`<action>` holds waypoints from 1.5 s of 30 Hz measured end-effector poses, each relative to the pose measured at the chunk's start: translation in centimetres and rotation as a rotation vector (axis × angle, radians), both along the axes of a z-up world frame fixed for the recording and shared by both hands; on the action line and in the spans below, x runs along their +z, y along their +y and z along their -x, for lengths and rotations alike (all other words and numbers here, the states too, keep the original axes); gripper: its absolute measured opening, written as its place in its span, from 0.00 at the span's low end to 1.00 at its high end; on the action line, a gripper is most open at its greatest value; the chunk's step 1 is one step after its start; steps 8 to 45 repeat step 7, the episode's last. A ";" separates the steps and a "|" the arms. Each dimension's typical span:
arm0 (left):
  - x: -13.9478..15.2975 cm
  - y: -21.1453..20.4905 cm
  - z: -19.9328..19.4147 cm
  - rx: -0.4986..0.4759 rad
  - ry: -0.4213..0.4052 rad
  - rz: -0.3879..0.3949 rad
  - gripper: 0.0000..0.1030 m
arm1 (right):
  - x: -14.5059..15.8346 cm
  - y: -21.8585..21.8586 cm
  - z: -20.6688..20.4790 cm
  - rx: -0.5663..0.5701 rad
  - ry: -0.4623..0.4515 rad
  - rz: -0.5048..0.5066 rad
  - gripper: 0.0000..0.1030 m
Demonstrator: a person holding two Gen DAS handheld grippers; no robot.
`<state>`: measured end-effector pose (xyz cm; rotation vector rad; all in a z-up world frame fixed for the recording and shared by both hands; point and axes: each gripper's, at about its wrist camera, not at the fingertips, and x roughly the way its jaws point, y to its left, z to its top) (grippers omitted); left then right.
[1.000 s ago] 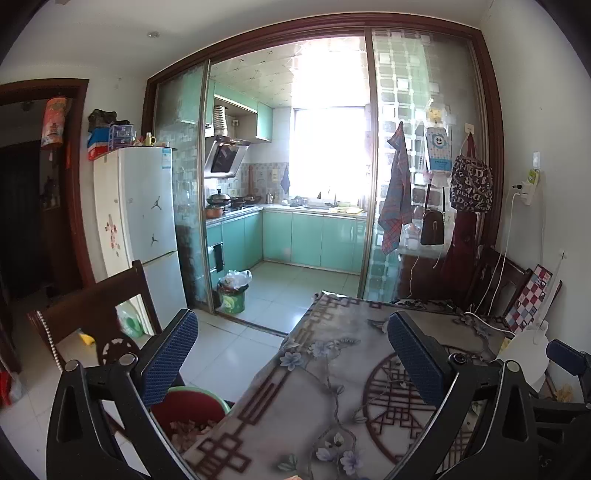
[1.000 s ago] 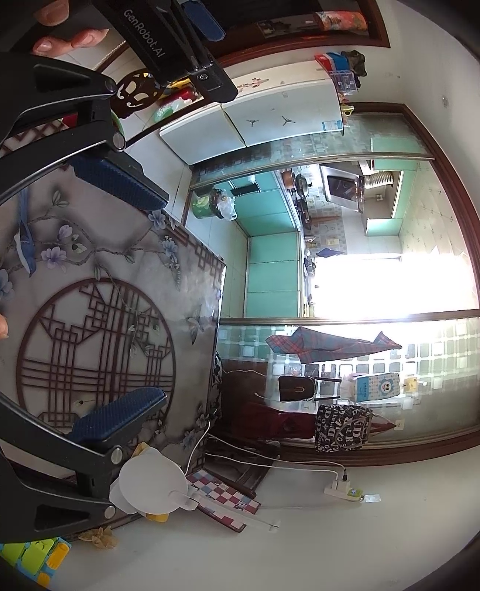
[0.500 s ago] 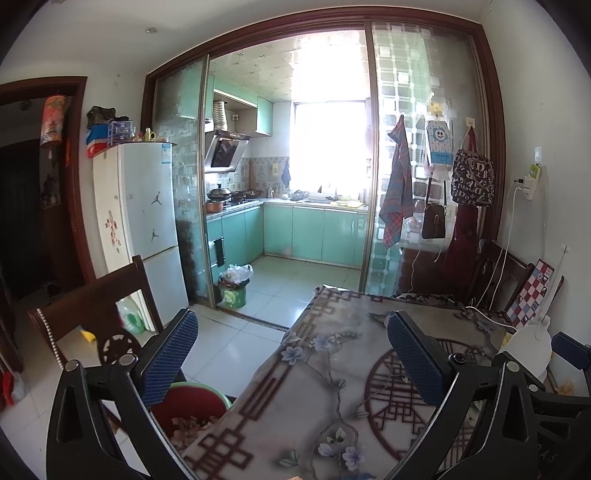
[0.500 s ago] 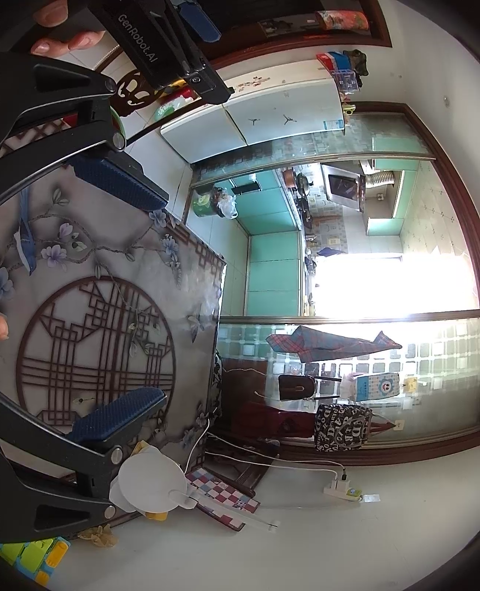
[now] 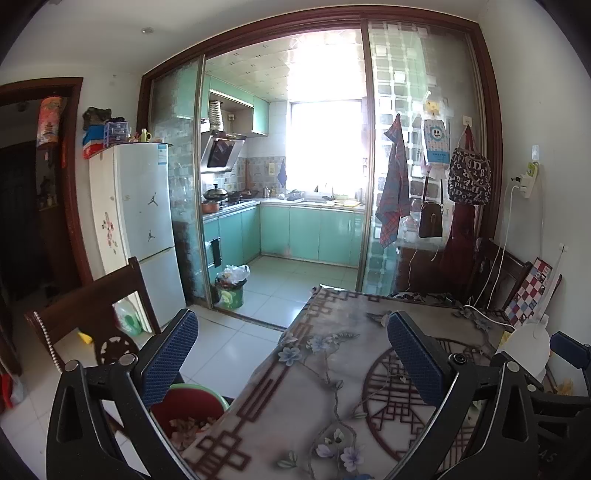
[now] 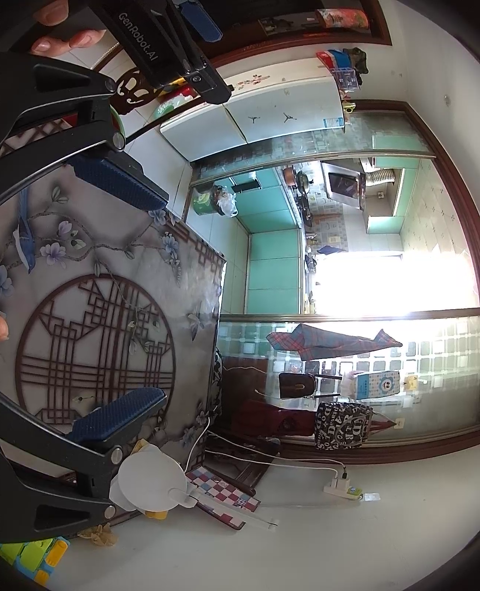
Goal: Collect trash
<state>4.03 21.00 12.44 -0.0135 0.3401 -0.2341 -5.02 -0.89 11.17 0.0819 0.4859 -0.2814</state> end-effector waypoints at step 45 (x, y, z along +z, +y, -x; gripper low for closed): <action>-0.8 -0.6 -0.1 -0.007 0.020 -0.038 1.00 | -0.5 -0.8 -0.3 -0.013 0.012 -0.007 0.94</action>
